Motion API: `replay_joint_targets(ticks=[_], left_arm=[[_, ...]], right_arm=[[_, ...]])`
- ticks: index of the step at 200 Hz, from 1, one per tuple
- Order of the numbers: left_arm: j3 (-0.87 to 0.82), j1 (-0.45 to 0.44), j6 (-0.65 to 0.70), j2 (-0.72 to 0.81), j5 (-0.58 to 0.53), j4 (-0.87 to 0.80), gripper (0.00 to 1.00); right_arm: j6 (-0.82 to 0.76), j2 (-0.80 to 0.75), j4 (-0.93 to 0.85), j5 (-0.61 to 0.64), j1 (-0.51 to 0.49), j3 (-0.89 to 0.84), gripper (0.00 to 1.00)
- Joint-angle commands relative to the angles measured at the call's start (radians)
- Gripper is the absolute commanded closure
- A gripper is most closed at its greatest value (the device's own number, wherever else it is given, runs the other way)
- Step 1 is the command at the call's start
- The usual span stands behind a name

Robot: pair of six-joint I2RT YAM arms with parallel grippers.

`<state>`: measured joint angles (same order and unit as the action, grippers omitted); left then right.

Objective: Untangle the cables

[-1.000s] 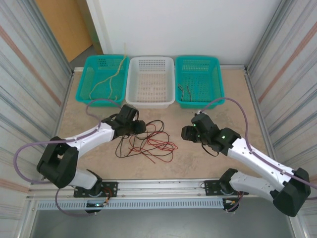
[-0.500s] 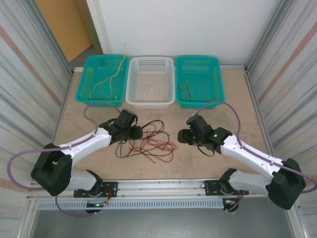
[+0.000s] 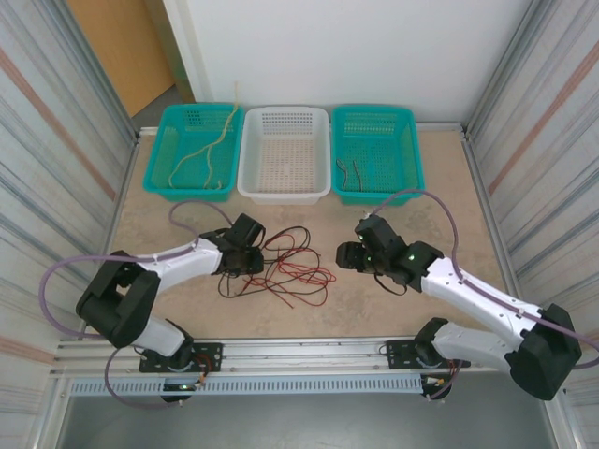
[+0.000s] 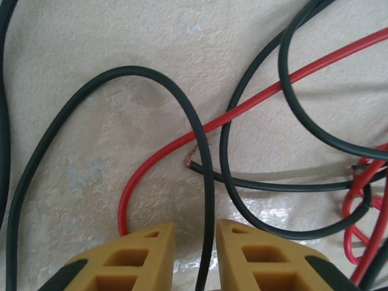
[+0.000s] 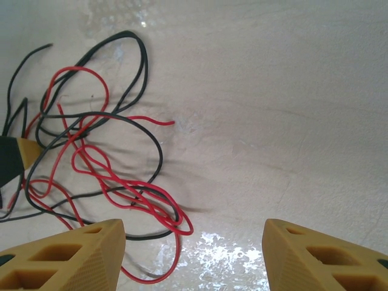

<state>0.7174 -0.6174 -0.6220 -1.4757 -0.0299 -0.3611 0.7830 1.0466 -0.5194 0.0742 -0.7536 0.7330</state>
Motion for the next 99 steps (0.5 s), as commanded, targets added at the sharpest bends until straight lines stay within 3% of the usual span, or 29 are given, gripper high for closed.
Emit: replay_joint_targets(ticks=[1,15,56,99], left_arm=[[0.011,-0.002,0.005,0.013,-0.019,-0.006,0.87],[0.021,-0.007,0.001,0.065,-0.039,-0.047,1.0],[0.132,-0.028,0.032,0.333,-0.093,-0.211,1.0],[0.28,-0.017,0.074,0.546,0.014,-0.218,1.0]], right_arm=[[0.021,-0.038,-0.028,0.012,-0.008,0.041,0.4],[0.015,-0.049,-0.031,0.016,-0.008,0.044,0.39],[-0.005,-0.053,0.004,-0.024,-0.01,0.069,0.39],[-0.03,-0.053,0.091,-0.089,-0.032,0.121,0.38]])
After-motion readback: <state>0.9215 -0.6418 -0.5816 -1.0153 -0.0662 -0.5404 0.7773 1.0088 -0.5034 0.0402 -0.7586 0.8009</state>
